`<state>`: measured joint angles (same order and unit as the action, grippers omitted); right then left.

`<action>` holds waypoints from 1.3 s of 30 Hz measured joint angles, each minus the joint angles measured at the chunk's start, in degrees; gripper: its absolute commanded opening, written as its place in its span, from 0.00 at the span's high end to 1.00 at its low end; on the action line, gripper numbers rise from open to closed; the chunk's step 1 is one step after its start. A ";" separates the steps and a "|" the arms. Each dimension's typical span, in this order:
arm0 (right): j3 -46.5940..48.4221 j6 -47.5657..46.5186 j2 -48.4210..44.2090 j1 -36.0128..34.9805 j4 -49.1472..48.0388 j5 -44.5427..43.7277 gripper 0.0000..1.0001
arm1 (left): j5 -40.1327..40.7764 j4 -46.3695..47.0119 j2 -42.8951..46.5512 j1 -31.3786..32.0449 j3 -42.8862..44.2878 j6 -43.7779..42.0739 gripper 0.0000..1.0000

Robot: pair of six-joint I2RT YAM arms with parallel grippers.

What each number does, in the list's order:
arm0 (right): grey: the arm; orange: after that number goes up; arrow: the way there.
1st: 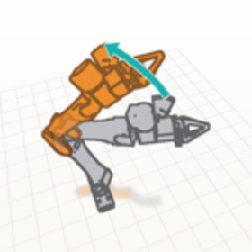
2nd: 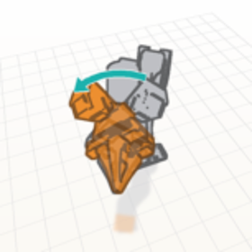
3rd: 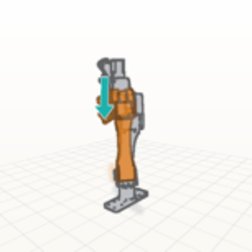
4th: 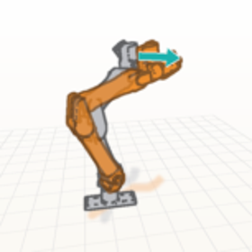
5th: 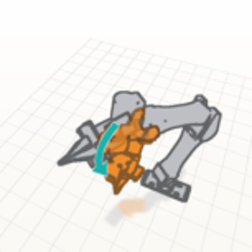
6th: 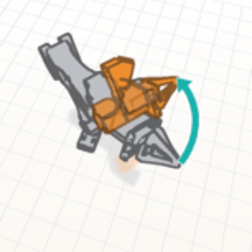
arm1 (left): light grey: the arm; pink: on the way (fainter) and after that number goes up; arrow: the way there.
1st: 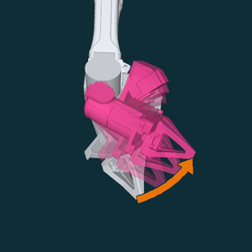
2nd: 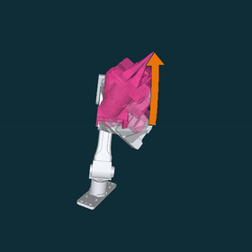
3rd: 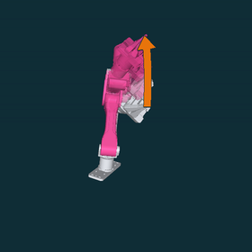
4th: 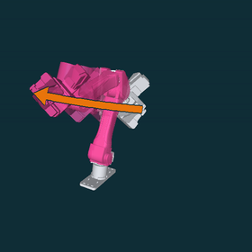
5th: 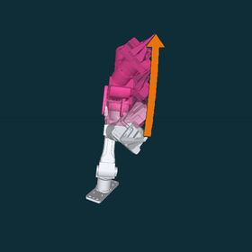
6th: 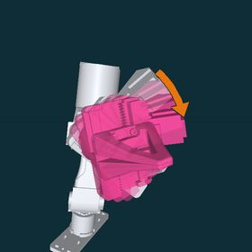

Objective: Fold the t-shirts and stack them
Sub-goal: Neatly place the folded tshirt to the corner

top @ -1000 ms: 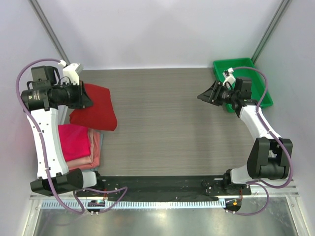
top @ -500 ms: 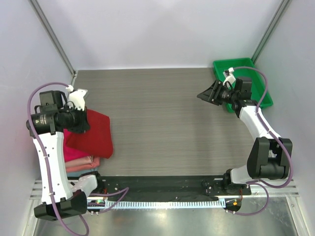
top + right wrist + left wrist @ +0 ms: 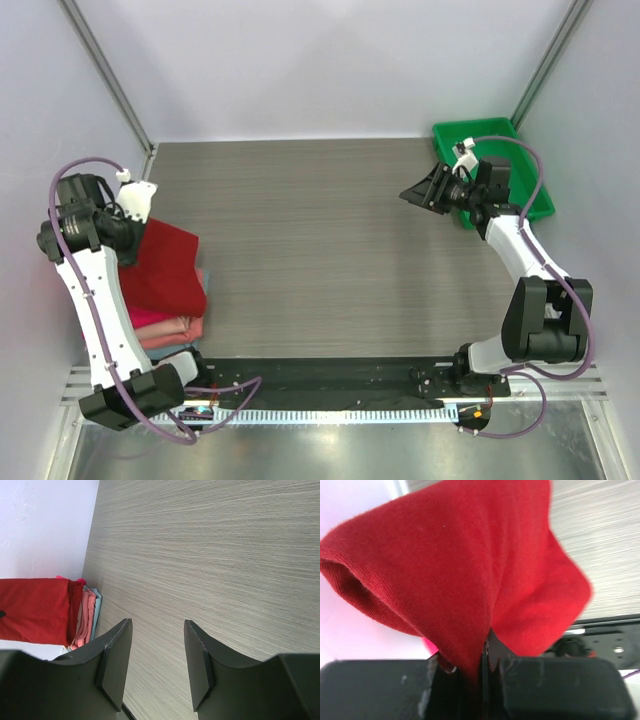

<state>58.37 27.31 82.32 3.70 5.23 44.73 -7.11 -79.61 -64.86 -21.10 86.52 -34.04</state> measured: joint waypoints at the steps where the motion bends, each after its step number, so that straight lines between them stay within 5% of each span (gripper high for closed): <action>1: 0.00 0.00 0.22 0.00 -0.17 0.00 0.49 | 0.50 0.04 -0.52 -1.22 0.26 -1.36 1.00; 11: 0.02 0.46 4.09 -0.35 -1.05 0.28 0.49 | 3.13 0.31 -7.06 -12.02 1.46 -13.64 1.00; 34: 2.40 0.85 6.97 -1.40 -2.32 0.39 0.49 | 15.30 5.46 -20.35 -12.85 -3.63 -15.56 1.00; 37: 2.38 0.85 6.97 -1.40 -2.36 0.37 0.49 | 15.56 5.88 -23.04 -12.83 -2.27 -14.80 0.72; 38: 2.38 0.83 6.97 -1.40 -2.36 0.37 0.48 | 15.63 5.99 -23.87 -12.83 -1.70 -14.38 0.48; 39: 2.38 0.81 6.97 -1.40 -2.36 0.35 0.49 | 15.69 6.23 -24.52 -12.83 -1.14 -14.16 0.44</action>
<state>60.75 28.12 89.30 2.31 2.87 45.08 8.58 -73.38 -89.38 -33.93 85.38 -48.21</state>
